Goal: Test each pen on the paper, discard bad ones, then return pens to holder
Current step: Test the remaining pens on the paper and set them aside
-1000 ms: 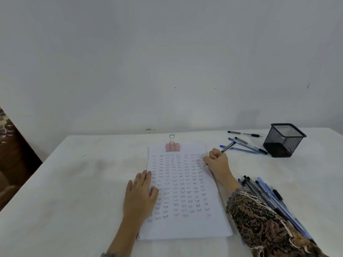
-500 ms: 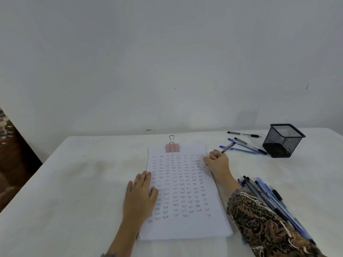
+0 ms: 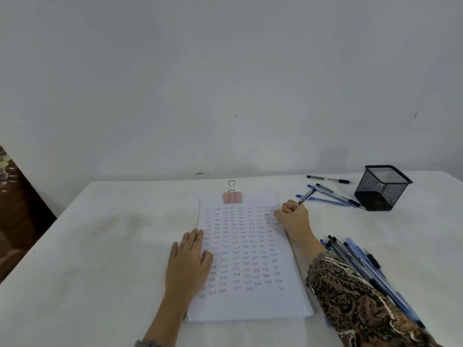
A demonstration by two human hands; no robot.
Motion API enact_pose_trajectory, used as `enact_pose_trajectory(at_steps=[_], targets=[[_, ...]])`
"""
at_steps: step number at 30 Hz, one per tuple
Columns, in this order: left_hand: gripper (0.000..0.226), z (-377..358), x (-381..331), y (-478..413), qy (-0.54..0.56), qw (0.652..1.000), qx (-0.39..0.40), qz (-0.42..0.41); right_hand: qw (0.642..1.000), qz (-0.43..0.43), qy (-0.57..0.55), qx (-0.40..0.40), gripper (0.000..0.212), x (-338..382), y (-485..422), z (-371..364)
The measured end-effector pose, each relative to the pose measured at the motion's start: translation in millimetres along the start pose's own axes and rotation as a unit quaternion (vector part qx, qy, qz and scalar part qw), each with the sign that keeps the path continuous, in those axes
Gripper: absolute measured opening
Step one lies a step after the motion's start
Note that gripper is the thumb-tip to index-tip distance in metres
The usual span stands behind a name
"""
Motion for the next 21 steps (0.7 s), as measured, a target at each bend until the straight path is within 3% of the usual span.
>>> enact_pose_trajectory(at_steps=[6, 17, 21], targets=[[0.093, 0.1, 0.0, 0.5, 0.001, 1.0, 0.0, -0.002, 1.0, 0.001, 0.001, -0.032, 0.051, -2.3, 1.8, 5.2], [0.094, 0.9, -1.2, 0.7, 0.007, 1.0, -0.002, -0.005, 1.0, 0.008, -0.002, -0.021, 0.053, -3.6, 1.2, 2.9], [0.094, 0.4, 0.6, 1.9, 0.009, 1.0, 0.0, 0.0, 0.98, -0.035, -0.196, -0.022, 0.043, -19.0, 0.3, 11.0]])
Point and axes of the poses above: each hand's wrist, its own y-axis away from the middle knuckle, its own z-axis out of the back of the hand, x = y × z, the point moved 9 cm from there along -y, towards the middle knuckle, and after that the axes turned 12 degrees about x, right-handed, at the moved point
